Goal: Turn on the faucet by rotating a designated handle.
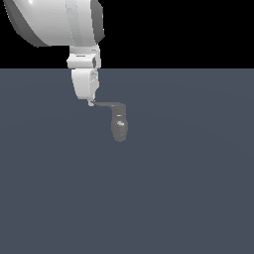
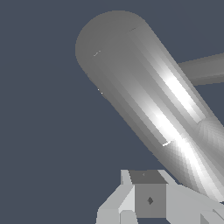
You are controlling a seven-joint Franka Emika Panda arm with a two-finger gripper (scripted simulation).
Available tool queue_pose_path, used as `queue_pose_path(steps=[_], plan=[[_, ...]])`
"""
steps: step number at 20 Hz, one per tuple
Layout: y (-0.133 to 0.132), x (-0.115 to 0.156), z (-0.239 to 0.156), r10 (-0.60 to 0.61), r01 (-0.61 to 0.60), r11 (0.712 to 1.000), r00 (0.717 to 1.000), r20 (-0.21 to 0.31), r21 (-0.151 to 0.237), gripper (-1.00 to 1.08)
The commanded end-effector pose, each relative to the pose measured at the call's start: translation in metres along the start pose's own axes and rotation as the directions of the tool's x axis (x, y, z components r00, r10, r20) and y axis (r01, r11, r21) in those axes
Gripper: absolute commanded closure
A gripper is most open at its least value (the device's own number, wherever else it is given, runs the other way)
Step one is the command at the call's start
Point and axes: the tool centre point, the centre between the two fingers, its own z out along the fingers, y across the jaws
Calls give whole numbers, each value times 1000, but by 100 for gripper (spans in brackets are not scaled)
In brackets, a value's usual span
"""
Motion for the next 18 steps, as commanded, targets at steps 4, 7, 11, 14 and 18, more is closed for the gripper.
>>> queue_pose_path(steps=[4, 7, 11, 14, 18], plan=[[15, 13, 1, 7, -7, 1000, 1000, -2, -4, 108], [23, 18, 1, 6, -6, 1000, 1000, -2, -4, 108], [34, 24, 1, 6, -6, 1000, 1000, -2, -6, 108], [43, 29, 1, 5, -5, 1000, 1000, -2, -6, 108], [54, 36, 1, 5, -5, 1000, 1000, -1, -7, 108]])
